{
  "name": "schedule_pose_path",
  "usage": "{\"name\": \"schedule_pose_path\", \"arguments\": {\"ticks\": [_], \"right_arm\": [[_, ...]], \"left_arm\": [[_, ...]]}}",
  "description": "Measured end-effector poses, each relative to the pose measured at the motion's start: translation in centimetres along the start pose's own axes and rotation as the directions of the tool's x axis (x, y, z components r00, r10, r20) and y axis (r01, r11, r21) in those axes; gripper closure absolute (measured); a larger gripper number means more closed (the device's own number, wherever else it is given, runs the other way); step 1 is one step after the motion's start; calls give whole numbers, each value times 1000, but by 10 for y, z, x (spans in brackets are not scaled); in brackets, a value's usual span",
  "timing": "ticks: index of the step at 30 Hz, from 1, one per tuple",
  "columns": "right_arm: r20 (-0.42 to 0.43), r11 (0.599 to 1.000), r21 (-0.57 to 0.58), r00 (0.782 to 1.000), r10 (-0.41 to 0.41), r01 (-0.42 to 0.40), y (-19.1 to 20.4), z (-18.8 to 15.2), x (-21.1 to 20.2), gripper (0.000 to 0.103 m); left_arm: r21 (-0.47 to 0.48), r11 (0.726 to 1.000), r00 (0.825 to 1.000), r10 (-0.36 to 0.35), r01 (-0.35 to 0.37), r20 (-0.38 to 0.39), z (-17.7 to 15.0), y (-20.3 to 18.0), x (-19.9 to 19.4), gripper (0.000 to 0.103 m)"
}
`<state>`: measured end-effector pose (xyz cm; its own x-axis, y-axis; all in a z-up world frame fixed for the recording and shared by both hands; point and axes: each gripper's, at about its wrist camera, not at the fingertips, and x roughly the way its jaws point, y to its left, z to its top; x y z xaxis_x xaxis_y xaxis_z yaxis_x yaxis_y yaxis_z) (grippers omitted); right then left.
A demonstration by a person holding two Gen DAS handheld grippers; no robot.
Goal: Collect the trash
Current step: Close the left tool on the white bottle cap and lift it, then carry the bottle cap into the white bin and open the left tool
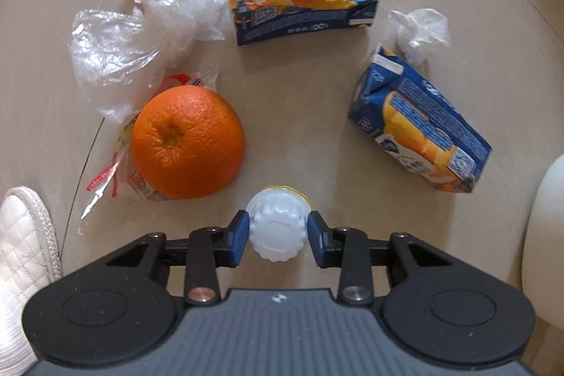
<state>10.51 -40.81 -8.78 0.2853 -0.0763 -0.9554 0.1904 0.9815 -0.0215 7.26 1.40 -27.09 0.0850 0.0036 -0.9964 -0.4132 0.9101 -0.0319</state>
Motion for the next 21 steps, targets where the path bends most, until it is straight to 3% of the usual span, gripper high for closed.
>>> {"name": "schedule_pose_path", "arguments": {"ticks": [6, 12, 16, 21], "right_arm": [[-1, 1000, 3, 1000, 5, -5, -2, 1, 0, 83], [-1, 1000, 6, 1000, 7, -7, -3, 1, 0, 83], [-1, 1000, 9, 1000, 8, -8, -3, 0, 0, 83], [-1, 1000, 7, 1000, 9, -9, -3, 0, 0, 83]], "left_arm": [[147, 989, 1000, -11, 12, -9, 4, -18, -34, 68], [334, 940, 998, -59, 62, -20, 5, -47, -93, 68], [429, 897, 994, -105, 103, -19, 5, -65, -135, 68], [565, 813, 985, -175, 142, 4, 6, -107, -203, 68]]}}
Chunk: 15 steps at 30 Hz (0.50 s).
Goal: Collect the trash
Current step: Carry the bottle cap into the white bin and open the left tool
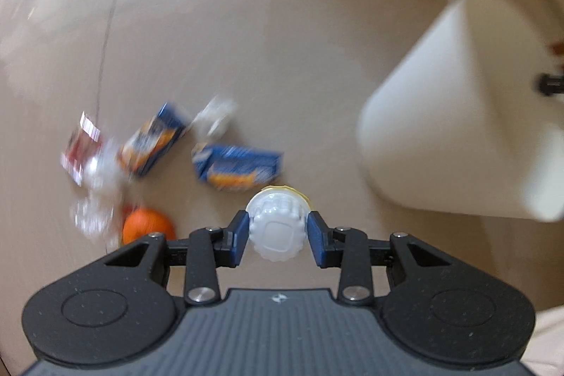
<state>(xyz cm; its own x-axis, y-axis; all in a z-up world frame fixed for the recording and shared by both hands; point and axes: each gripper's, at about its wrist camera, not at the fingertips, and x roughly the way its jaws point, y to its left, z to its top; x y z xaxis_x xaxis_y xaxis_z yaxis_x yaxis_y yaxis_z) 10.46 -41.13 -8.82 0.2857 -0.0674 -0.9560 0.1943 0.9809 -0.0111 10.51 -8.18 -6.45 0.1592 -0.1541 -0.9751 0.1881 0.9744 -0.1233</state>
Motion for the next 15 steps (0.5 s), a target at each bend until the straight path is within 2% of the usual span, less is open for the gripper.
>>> {"name": "schedule_pose_path", "arguments": {"ticks": [4, 8, 11, 15], "right_arm": [[0, 1000, 1, 1000, 3, -3, -1, 0, 1, 83], [-1, 1000, 7, 1000, 6, -6, -2, 0, 1, 83], [-2, 1000, 6, 1000, 9, -9, -3, 1, 1, 83], [-1, 1000, 4, 1000, 8, -8, -3, 1, 0, 83]], "left_arm": [[123, 991, 997, -51, 44, 54, 26, -40, -41, 68], [233, 968, 988, -115, 89, 100, 45, -85, -74, 68], [293, 949, 980, -159, 119, 118, 55, -115, -85, 68], [330, 933, 976, -187, 142, 111, 62, -146, -79, 68]]}}
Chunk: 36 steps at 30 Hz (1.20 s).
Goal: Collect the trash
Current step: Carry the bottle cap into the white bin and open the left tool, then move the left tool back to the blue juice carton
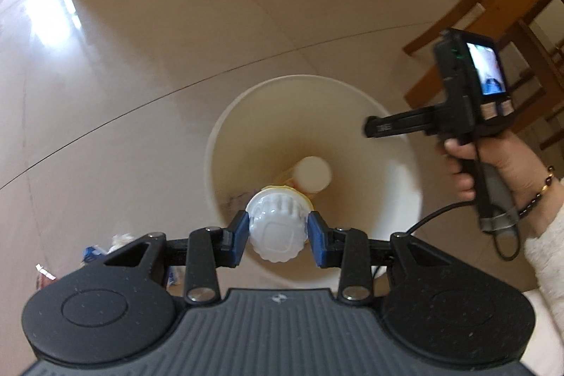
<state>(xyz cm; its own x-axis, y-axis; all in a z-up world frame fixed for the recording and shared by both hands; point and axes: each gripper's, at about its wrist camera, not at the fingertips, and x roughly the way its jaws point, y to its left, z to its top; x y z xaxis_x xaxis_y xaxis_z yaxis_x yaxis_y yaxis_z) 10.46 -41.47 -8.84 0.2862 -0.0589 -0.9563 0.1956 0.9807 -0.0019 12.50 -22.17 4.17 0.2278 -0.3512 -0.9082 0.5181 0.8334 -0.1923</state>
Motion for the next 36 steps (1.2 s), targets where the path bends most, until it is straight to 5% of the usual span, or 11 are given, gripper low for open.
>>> {"name": "schedule_pose_path", "arguments": {"ticks": [2, 4, 17, 25, 36], "right_arm": [[0, 1000, 1, 1000, 1, -1, 0, 0, 0, 83], [-2, 1000, 5, 1000, 5, -5, -1, 0, 0, 83], [-1, 1000, 5, 1000, 7, -7, -3, 0, 0, 83], [-1, 1000, 3, 1000, 7, -7, -2, 0, 1, 83], [-1, 1000, 1, 1000, 4, -4, -1, 0, 1, 83]], "left_arm": [[8, 1000, 1000, -15, 15, 0, 3, -10, 7, 54], [6, 1000, 1000, -10, 10, 6, 3, -16, 11, 9], [12, 999, 996, 39, -41, 77, -7, 0, 0, 8], [-24, 991, 983, 133, -131, 125, -21, 38, -13, 8], [-188, 962, 978, 207, -198, 33, -54, 112, 50, 8]]}}
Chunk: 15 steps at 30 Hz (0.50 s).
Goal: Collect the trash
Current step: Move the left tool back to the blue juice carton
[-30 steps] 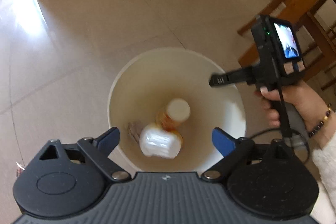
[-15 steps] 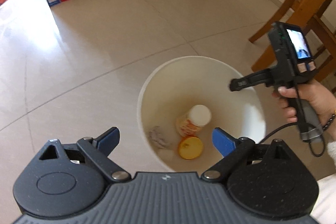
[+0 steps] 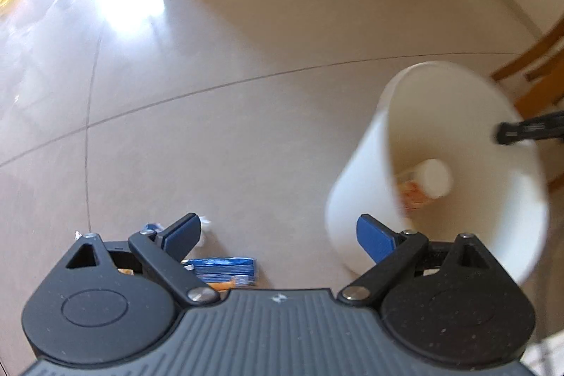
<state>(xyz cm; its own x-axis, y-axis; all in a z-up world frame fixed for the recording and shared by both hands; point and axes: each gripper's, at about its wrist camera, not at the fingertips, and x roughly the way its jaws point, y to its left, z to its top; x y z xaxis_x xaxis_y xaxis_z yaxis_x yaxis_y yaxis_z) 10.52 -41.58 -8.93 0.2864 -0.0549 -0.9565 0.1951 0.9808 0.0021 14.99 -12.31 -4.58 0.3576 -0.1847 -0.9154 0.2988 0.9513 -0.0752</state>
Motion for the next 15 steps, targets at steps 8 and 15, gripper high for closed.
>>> {"name": "schedule_pose_path", "arguments": {"ticks": [8, 15], "right_arm": [[2, 1000, -14, 1000, -12, 12, 4, 0, 0, 82], [6, 999, -33, 1000, -25, 25, 8, -2, -1, 82]], "left_arm": [[-163, 987, 998, -1, -8, -60, -27, 52, 99, 8], [-248, 968, 994, 14, -41, -111, -53, 75, 164, 8]]}}
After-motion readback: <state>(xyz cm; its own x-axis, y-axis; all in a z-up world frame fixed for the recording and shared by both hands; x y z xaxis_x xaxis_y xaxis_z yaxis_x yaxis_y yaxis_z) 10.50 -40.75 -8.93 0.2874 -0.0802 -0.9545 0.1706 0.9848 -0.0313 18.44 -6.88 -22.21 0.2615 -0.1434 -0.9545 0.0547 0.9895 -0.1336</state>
